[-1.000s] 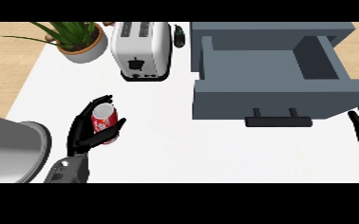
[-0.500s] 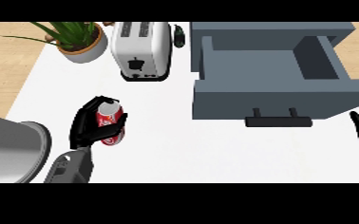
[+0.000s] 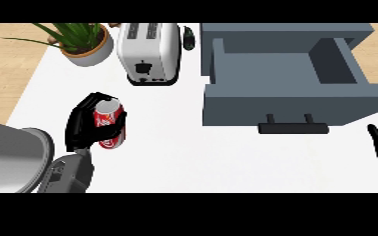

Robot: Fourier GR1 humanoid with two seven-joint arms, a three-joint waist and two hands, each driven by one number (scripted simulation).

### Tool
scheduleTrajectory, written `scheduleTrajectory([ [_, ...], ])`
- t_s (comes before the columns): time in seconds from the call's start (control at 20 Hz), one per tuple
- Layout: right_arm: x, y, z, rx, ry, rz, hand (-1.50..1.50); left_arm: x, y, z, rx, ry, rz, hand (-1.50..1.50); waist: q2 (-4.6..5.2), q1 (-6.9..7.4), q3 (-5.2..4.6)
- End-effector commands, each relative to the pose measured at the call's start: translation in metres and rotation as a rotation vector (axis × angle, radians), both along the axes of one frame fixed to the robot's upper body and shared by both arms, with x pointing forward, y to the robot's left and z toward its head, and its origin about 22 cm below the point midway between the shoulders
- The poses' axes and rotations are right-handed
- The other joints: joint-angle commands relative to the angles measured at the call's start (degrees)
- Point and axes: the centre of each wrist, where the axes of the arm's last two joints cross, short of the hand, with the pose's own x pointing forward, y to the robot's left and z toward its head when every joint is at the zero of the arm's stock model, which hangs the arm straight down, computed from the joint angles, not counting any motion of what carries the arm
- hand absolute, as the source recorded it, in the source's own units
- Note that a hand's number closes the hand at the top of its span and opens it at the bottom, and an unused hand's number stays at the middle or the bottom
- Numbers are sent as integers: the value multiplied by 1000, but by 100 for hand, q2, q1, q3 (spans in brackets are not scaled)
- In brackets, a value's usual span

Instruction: Pick up the can, place it into the drawer and close the drawer

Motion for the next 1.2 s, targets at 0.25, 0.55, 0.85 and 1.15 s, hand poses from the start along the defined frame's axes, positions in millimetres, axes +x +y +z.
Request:
scheduleTrajectory([
  [0.25,2,-17,-3,-5,-24,-23,-150,40,-35,72,34,-60,-101,150,2,-27,3],
  [0.55,-7,-8,9,1,-20,-3,-150,39,-94,109,64,-135,-152,150,-5,-21,2],
  [0.85,-14,6,-10,-11,2,-13,-150,55,-122,149,79,-116,-198,150,-1,-34,2],
  [1.15,2,-10,8,2,-14,-26,-150,66,-167,204,116,-140,-232,150,6,-36,1],
])
